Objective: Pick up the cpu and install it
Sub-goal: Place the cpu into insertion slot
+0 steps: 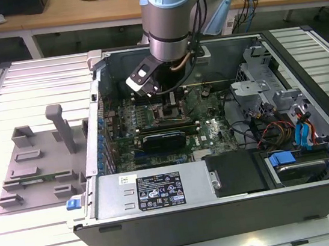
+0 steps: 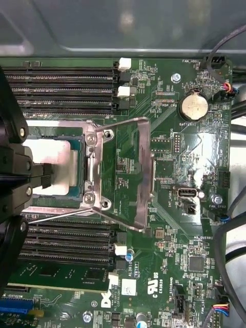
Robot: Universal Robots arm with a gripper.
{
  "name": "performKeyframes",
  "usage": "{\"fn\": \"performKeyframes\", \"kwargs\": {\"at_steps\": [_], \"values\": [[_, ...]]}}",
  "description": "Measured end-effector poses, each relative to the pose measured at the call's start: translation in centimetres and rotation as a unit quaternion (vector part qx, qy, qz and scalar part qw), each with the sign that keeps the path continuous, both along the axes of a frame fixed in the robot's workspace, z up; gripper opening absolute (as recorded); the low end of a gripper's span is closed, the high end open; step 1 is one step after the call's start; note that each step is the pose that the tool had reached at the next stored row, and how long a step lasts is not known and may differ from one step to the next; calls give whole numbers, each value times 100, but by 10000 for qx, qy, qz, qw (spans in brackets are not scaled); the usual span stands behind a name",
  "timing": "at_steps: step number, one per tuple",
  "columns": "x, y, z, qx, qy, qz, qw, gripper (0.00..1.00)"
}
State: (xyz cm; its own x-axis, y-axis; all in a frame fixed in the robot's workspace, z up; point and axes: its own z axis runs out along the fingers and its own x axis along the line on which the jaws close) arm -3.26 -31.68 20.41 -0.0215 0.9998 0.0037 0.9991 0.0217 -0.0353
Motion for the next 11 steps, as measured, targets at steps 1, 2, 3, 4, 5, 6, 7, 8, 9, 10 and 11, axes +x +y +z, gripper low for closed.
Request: {"fn": "performKeyframes", "kwargs": {"at_steps": [1,2,3,4,5,6,7,8,9,10,11], "values": [[7,0,1,0,-1,2,10000,11],[8,0,96,0,-1,2,10000,11],[8,0,156,-1,0,2,10000,11],[8,0,188,-1,-1,2,10000,11],[8,0,205,-2,-1,2,10000,11],[8,0,213,-2,-1,2,10000,11],[8,0,225,-3,-1,2,10000,11],[8,0,272,-6,-1,3,10000,11],[8,0,299,-7,-1,2,10000,11],[8,0,324,-8,-1,2,10000,11],[8,0,351,-8,-1,2,10000,11]]}}
